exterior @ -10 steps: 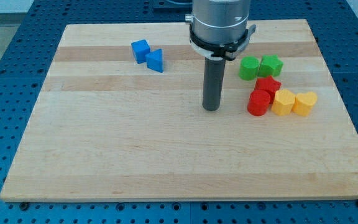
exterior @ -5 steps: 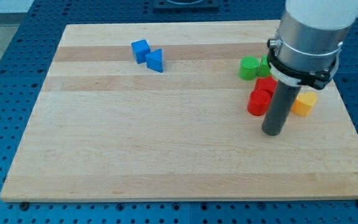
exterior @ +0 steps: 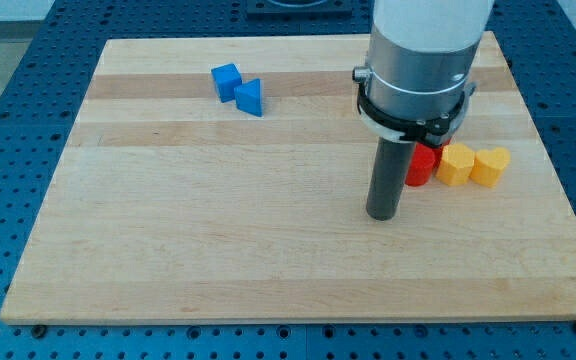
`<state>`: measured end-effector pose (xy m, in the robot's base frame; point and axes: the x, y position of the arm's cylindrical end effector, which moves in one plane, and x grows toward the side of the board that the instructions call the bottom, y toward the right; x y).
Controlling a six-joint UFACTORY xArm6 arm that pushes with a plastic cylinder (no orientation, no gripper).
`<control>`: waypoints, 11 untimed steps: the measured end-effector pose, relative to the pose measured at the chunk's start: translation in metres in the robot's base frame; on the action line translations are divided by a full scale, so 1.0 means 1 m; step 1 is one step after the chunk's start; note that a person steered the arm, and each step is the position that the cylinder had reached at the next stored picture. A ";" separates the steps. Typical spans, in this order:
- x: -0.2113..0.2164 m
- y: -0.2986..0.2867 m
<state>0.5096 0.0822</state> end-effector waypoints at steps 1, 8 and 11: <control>0.000 -0.045; -0.165 0.172; -0.142 0.114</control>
<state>0.3674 0.1962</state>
